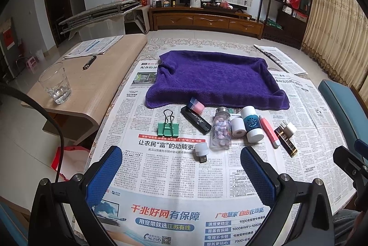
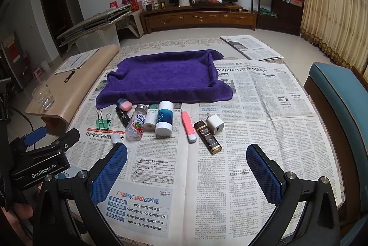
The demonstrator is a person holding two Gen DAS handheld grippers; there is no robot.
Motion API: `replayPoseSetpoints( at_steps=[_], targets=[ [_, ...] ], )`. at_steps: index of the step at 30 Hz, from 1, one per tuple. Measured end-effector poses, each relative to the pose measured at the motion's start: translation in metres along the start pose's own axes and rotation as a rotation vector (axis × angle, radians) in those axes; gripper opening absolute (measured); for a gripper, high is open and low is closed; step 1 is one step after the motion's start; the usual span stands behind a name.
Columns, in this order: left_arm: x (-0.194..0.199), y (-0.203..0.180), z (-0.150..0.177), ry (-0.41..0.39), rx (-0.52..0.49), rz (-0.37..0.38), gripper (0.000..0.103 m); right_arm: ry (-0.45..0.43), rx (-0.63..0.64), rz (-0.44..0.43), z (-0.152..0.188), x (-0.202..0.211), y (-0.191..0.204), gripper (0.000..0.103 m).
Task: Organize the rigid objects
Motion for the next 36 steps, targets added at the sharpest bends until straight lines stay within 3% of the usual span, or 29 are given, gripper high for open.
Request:
replayPoseSetpoints(
  at_steps=[36],
  targets=[
    [0.008, 0.001, -0.003, 0.000, 0.000, 0.012, 0.103, -0.016, -0.014, -0.007, -0.004, 0.008, -0.011, 0.102]
  ],
)
Point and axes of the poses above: each gripper's, at about its wrist camera, not at the fingertips, and x roughly against the way its jaws point, y to its left, z to its underside, the point moved 3 cm from there along -x, roughly the way its jaws point, and after that the axes turned 1 degree about z, right-handed, at the moved point
